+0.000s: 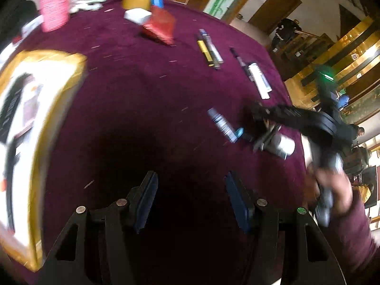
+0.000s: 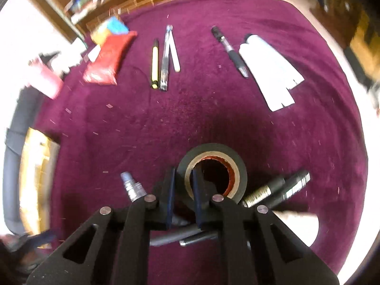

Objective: Organize objects
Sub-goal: 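Grasp a clear pen with the left tool while the right tool grasps the black tape roll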

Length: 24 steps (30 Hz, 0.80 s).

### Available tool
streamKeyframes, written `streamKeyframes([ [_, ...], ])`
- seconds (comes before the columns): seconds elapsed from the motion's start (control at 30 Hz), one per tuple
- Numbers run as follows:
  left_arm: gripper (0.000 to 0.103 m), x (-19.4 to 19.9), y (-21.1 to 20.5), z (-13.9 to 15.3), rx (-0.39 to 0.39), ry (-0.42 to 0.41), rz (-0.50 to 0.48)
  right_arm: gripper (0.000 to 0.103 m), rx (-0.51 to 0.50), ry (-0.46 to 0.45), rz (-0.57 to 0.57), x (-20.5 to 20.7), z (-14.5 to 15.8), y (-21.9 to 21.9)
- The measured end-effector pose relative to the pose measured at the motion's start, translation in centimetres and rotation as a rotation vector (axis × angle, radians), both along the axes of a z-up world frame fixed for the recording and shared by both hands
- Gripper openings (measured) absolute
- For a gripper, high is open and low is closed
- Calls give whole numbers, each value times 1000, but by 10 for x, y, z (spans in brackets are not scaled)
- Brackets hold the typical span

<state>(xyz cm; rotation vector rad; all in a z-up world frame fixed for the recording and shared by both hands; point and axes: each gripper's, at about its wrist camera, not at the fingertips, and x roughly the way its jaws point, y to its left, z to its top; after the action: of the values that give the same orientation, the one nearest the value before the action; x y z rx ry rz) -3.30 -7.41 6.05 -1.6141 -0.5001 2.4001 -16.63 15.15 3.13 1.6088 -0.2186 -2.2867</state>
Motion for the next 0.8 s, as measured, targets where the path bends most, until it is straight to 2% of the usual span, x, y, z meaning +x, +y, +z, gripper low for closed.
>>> streamKeyframes([
  [0.13,53,-44,29,-21,0,-21,16,11,-123,16,-34,21,24,25],
  [0.3,53,-89,59,-42,-56,-6,40,12,-219,19,-46,44,40,44],
  [0.33,53,-94,63,-45,-76,-2,40,12,-229,21,-45,48,42,47],
  [0.43,51,-102,81,-50,-199,39,-6,12,-253,22,-38,59,48,55],
  [0.47,36,-100,88,-50,-251,56,-37,12,-257,25,-40,62,49,58],
  [0.53,10,-97,93,-51,-299,75,-74,12,-254,32,-42,66,52,61],
  [0.57,7,-94,90,-52,-296,70,-84,12,-251,36,-42,68,53,63],
  [0.73,7,-74,79,-50,-301,74,-108,12,-245,33,-45,70,50,67],
  [0.8,7,-65,75,-49,-280,78,-110,12,-251,23,-45,70,47,66],
])
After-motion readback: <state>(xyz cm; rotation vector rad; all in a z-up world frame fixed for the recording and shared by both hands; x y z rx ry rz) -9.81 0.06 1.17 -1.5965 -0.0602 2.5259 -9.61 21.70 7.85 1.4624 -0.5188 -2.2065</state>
